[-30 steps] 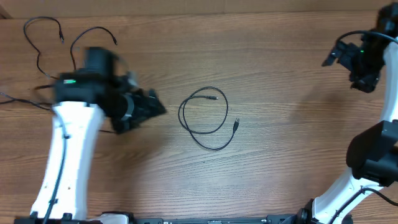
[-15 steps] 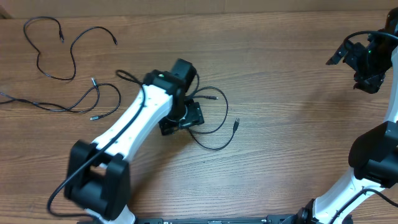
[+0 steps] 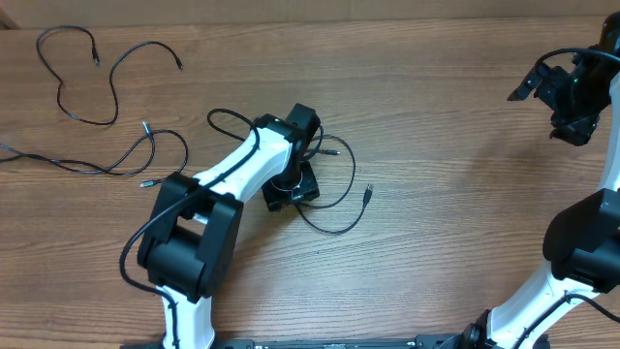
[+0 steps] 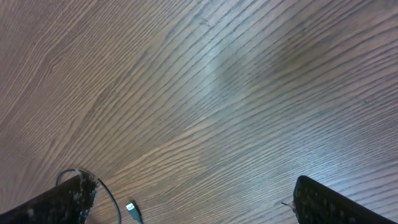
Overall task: Untangle cables
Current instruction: 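Grasp the center cable with the left gripper and pull it leftward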
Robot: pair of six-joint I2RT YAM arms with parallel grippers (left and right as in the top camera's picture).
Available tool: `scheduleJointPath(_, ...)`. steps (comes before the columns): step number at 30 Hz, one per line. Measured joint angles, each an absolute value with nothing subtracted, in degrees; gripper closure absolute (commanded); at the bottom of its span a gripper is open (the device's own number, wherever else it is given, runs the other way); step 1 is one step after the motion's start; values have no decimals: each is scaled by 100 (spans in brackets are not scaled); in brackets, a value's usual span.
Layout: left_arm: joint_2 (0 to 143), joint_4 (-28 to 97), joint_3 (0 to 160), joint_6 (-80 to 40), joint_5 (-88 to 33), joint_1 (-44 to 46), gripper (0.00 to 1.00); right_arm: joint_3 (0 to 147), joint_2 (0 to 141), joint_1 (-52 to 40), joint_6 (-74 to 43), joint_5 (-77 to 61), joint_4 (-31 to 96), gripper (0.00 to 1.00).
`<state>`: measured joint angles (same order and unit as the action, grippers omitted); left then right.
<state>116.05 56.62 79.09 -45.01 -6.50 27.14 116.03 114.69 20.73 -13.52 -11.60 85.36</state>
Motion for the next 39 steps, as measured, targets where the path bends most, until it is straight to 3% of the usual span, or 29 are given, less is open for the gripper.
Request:
scheduleJointPath(3,11736,5555,7913,-4508,-604,2716,47,11603,11469,2073,-1350,-1160,8536,0)
scheduleJointPath(4,11734,5520,7911,-4508,-596,2716,52,11605,11469,2073,-1350,-1160,8534,0)
scheduleJointPath(5,11734,5492,7913,-4521,-572,2716,73,11603,11469,2073,-1350,-1160,8541,0)
scheduleJointPath(8,11734,5393,7911,-4523,-460,2714,96,11605,11469,2073,-1347,-1157,8532,0)
scheduleJointPath(14,11734,5400,7931,-4506,-353,2714,96,11603,11469,2073,-1352,-1160,8530,0)
scheduleJointPath(22,11498,6460,8525,-4506,-274,2410,96,11605,11469,2073,-1350,-1160,8532,0)
scheduleJointPath(34,7915,7096,9306,-4464,-126,1096,96,11605,11469,2073,-1350,-1160,8532,0)
scheduleJointPath(39,7067,7347,9306,-4340,-45,298,96,11605,11469,2073,-1350,-1160,8530,0)
